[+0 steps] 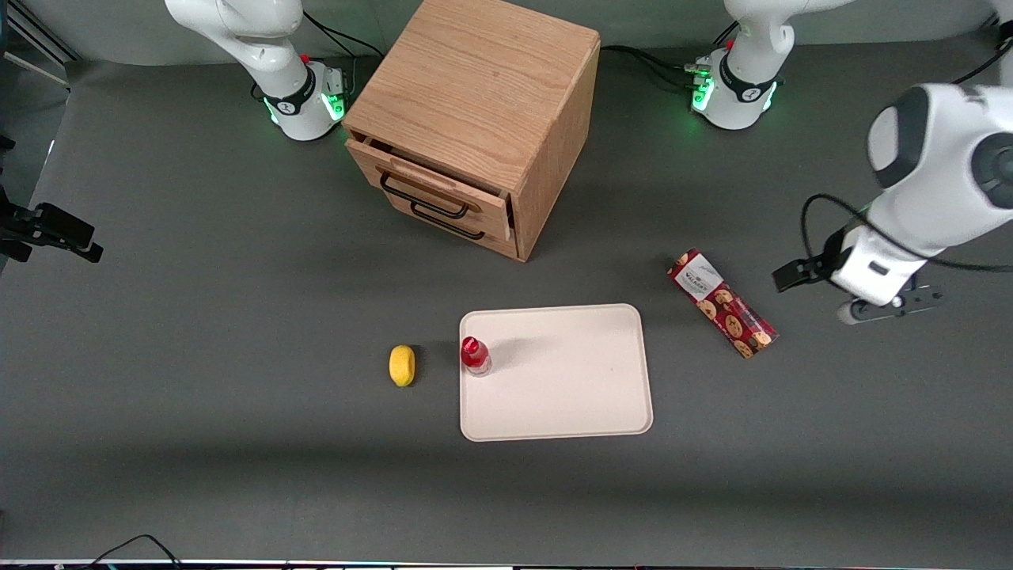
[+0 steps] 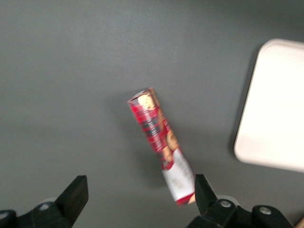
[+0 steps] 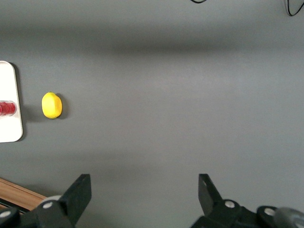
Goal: Place red cookie box on tray
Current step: 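Lower the open left gripper over the red plaid shortbread box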
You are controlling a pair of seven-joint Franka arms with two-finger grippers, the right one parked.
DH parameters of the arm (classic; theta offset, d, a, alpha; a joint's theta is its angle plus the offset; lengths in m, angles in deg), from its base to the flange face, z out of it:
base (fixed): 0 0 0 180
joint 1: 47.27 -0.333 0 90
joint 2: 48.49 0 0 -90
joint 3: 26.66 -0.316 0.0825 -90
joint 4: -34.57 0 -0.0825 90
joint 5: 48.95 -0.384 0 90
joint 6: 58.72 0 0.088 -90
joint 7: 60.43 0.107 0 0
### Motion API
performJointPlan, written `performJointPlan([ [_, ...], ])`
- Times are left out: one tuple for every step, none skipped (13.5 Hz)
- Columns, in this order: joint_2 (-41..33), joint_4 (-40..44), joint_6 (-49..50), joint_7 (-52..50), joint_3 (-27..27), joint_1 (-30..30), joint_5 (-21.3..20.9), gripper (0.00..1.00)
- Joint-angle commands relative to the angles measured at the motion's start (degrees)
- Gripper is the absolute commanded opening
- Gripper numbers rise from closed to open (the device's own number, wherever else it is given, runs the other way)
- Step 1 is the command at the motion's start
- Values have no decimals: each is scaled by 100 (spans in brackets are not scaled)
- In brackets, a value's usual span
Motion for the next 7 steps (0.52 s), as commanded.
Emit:
performJointPlan([
  [145, -790, -1178, -1077, 44, 122, 47, 100],
  [233, -1037, -1592, -1333, 45, 131, 48, 100],
  [338, -1231, -1962, -1501, 45, 166, 48, 100],
  [513, -1398, -2357, -1772, 45, 201, 56, 100],
  [689, -1530, -2744, -2001, 45, 271, 48, 100],
  [856, -1618, -3018, -2082, 36, 315, 48, 100],
  [971, -1663, -3177, -2091, 36, 324, 48, 100],
])
